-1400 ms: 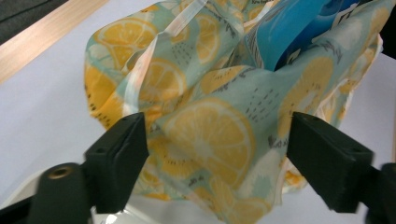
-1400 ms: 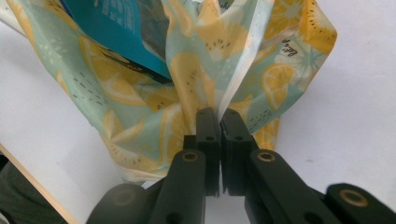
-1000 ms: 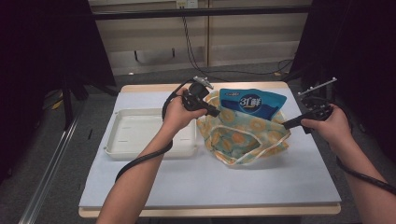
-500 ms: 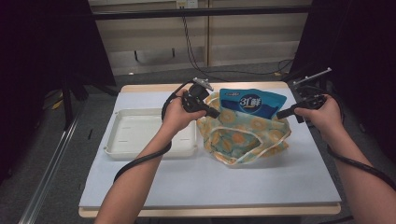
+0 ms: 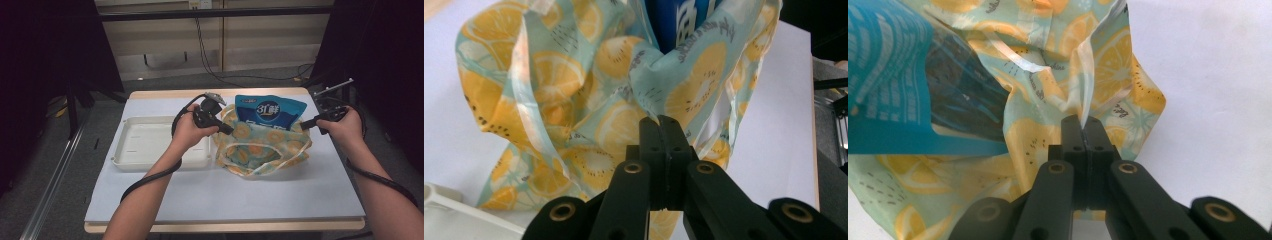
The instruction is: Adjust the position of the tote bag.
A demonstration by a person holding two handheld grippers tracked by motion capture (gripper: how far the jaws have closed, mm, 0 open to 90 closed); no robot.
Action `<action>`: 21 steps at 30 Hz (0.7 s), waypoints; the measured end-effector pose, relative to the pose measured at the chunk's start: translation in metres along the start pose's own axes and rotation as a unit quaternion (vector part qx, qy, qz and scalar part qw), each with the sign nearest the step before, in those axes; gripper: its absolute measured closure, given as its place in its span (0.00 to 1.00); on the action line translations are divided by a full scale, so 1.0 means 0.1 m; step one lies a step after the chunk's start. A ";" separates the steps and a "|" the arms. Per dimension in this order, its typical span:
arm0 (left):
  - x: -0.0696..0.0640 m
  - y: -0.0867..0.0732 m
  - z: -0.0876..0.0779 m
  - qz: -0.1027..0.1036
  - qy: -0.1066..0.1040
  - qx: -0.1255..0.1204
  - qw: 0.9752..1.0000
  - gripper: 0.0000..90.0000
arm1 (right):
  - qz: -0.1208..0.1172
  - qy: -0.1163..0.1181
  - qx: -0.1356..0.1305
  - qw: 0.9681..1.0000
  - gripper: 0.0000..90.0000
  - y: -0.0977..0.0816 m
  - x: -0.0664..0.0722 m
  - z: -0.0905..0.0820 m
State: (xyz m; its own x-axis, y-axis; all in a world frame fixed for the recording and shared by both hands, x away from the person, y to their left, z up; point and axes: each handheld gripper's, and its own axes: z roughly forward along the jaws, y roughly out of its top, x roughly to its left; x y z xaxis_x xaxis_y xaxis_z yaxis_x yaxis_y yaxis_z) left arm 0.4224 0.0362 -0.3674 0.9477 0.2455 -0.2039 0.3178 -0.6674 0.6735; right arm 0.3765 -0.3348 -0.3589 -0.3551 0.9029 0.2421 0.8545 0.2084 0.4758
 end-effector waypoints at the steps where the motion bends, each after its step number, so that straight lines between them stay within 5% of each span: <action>1: 0.00 -0.02 0.01 -0.001 -0.001 0.002 1.000 1.00 | -0.005 0.000 0.001 1.000 1.00 -0.01 -0.01 0.01; 21: -0.05 -0.29 0.19 -0.012 -0.005 0.025 1.000 1.00 | 0.005 0.002 0.008 1.000 1.00 -0.13 -0.03 0.16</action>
State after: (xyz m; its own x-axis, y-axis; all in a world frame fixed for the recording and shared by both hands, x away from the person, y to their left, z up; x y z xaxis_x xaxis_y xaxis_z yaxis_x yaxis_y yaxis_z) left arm 0.4091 0.0417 -0.3994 0.9399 0.2547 -0.2276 0.3416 -0.6954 0.6323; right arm 0.3727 -0.3343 -0.3791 -0.3473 0.9036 0.2509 0.8644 0.2047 0.4592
